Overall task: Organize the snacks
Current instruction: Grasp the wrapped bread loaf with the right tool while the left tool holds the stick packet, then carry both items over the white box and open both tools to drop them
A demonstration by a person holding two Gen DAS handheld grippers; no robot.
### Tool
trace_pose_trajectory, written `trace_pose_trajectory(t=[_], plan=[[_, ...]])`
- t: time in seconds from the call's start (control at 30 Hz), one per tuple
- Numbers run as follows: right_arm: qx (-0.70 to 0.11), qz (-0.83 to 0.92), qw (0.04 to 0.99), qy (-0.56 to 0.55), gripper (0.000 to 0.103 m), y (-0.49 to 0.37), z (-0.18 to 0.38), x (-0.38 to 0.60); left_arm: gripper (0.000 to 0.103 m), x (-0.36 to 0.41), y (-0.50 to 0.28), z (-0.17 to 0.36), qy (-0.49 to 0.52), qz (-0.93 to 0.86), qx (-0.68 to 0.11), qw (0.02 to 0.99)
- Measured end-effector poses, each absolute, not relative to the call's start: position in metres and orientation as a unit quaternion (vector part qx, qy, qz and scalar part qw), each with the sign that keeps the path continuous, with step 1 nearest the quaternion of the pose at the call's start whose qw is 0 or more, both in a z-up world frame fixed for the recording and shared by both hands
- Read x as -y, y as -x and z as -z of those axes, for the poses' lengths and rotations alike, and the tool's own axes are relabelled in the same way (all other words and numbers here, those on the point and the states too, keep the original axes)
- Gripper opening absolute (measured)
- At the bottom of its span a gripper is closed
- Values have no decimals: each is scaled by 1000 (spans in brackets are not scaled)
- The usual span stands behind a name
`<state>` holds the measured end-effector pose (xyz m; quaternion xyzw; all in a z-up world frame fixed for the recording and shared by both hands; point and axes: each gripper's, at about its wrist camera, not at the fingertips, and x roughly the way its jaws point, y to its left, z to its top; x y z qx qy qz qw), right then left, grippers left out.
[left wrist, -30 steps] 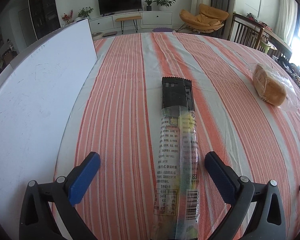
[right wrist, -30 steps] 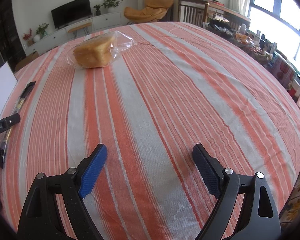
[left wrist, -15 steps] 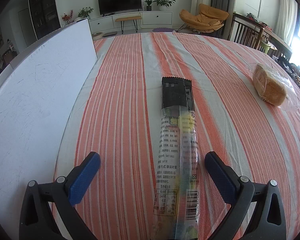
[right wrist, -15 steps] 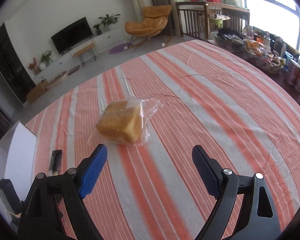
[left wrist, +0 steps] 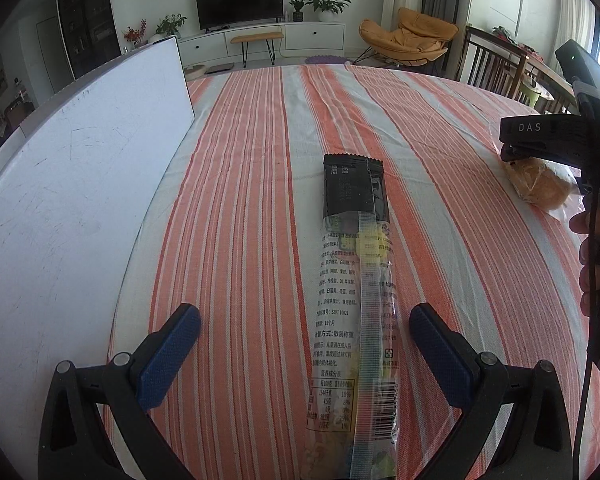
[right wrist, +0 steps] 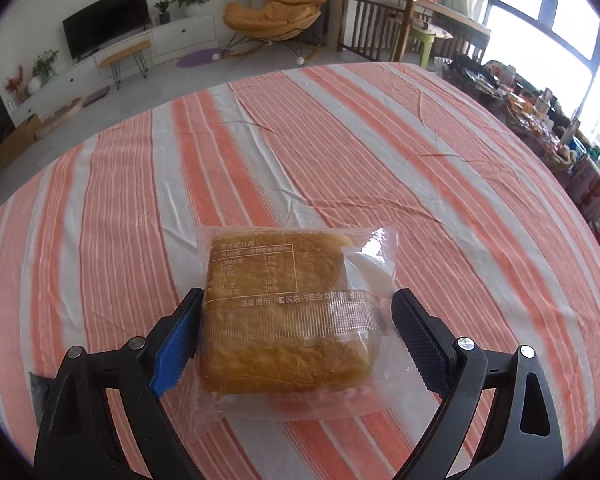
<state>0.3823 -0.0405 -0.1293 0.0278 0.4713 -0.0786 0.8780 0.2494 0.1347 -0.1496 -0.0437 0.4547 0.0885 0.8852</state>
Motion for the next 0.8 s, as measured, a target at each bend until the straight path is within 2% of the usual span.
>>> trace_pose_trajectory(t=[0.13, 0.23, 0.3, 0.33, 0.37, 0.4, 0.43, 0.47, 0.57, 0.8], plan=[[-483, 69, 873, -3, 97, -381, 140, 47, 103, -135, -249, 150, 44, -88, -455, 885], [-492, 40, 869, 17, 92, -377, 136, 49, 103, -135, -249, 150, 44, -88, -454, 885], [-482, 17, 875, 23, 77, -364, 128, 53, 102, -138, -248, 150, 48, -85, -454, 886], [-485, 3, 874, 10, 76, -358, 125, 57, 101, -139, -248, 150, 52, -82, -452, 887], [-486, -9, 874, -7, 75, -349, 122, 64, 96, -140, -246, 148, 55, -76, -447, 890], [-482, -18, 876, -20, 75, -337, 118, 71, 73, -143, -242, 144, 56, -74, -437, 895], [-473, -31, 880, -38, 75, -323, 114, 80, 58, -145, -236, 141, 60, -73, -430, 898], [-464, -42, 883, -56, 74, -308, 109, 89, 27, -146, -232, 139, 60, -75, -431, 897], [-434, -82, 890, -109, 74, -257, 96, 111, 20, -156, -220, 136, 114, -45, -443, 888], [-422, -121, 880, -182, 75, -174, 89, 132, 20, -149, -152, 91, 193, 38, -411, 890]])
